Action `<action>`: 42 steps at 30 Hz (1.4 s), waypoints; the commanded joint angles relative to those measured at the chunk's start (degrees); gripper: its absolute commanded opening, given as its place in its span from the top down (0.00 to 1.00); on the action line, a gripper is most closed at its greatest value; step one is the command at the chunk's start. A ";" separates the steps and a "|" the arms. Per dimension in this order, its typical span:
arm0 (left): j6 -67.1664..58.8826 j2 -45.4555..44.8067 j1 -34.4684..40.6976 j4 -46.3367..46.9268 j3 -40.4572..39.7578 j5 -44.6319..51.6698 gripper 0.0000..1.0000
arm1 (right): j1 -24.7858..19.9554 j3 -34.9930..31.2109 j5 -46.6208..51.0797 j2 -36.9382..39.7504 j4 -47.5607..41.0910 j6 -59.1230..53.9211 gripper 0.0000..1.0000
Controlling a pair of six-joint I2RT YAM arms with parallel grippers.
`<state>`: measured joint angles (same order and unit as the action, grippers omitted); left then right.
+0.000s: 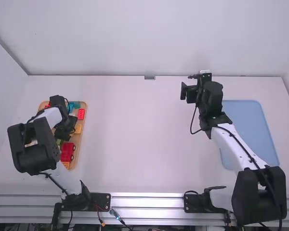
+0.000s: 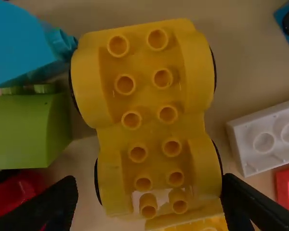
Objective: Assemble lego blocks to make yellow taxi
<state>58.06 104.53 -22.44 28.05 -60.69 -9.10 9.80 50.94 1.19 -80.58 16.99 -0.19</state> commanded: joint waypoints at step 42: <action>-13.35 0.13 0.04 10.43 -11.76 1.64 0.69 | 0.39 2.34 0.22 -0.55 -0.94 -0.04 0.01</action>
<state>48.53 104.64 -22.44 37.32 -69.54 -9.06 9.87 50.94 1.26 -80.58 16.05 -0.43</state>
